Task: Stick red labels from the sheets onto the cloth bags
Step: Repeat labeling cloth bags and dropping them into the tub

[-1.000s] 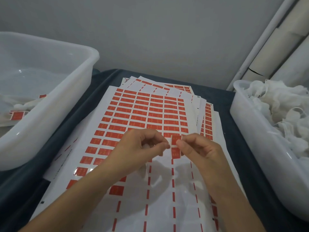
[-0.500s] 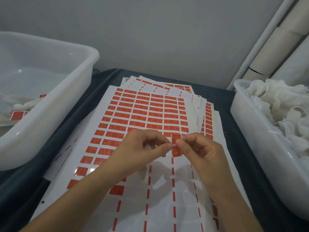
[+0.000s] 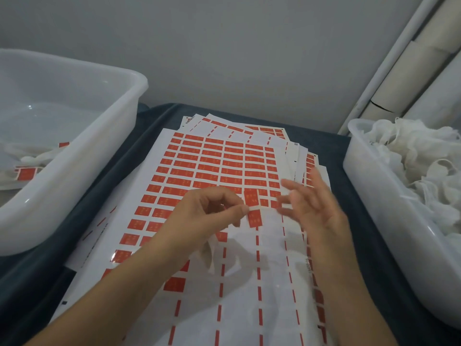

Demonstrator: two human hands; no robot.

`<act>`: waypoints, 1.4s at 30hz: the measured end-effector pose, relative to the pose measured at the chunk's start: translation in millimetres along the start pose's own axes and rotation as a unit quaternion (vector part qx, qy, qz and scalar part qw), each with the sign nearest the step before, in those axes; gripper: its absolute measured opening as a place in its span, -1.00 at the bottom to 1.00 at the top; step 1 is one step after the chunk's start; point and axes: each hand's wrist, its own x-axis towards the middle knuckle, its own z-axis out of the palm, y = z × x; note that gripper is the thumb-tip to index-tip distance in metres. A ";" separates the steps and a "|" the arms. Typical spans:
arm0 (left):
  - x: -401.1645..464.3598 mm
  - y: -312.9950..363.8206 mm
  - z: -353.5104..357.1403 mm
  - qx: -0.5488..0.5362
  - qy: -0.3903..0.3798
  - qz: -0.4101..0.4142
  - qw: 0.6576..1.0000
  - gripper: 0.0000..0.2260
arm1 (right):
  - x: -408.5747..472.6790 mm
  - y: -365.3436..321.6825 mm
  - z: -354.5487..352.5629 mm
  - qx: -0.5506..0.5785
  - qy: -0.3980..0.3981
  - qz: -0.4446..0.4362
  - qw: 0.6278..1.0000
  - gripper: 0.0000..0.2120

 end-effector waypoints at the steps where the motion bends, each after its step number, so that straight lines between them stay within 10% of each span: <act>1: -0.2 0.7 -0.7 -0.017 -0.003 -0.009 1.000 -0.83 | 0.8 -1.4 -2.0 0.006 0.009 0.006 1.000 -0.52; 7: -1.1 1.3 1.7 -0.043 -0.017 -0.006 0.999 -0.80 | -5.1 -6.2 5.1 0.007 -0.090 0.029 0.995 -0.79; 23: -2.4 2.0 9.0 0.032 0.015 0.025 0.999 -0.86 | -6.6 -3.2 6.2 0.011 -0.032 0.025 0.999 -0.79; 27: -5.7 2.5 13.8 0.132 0.109 0.132 0.976 -0.79 | -6.2 0.6 6.3 0.019 -0.009 0.049 0.999 -0.74; 30: -6.9 -2.9 13.5 0.276 0.148 0.306 0.899 -0.76 | -7.6 0.0 8.8 0.029 -0.017 0.048 0.998 -0.75; 34: -8.5 -11.1 14.5 0.332 0.171 0.374 0.849 -0.75 | -9.5 -4.9 8.4 0.030 -0.033 0.006 0.999 -0.82; 42: -8.8 -10.8 16.3 0.302 0.137 0.351 0.875 -0.77 | -10.0 -3.0 6.4 -0.168 0.015 -0.190 0.967 -0.92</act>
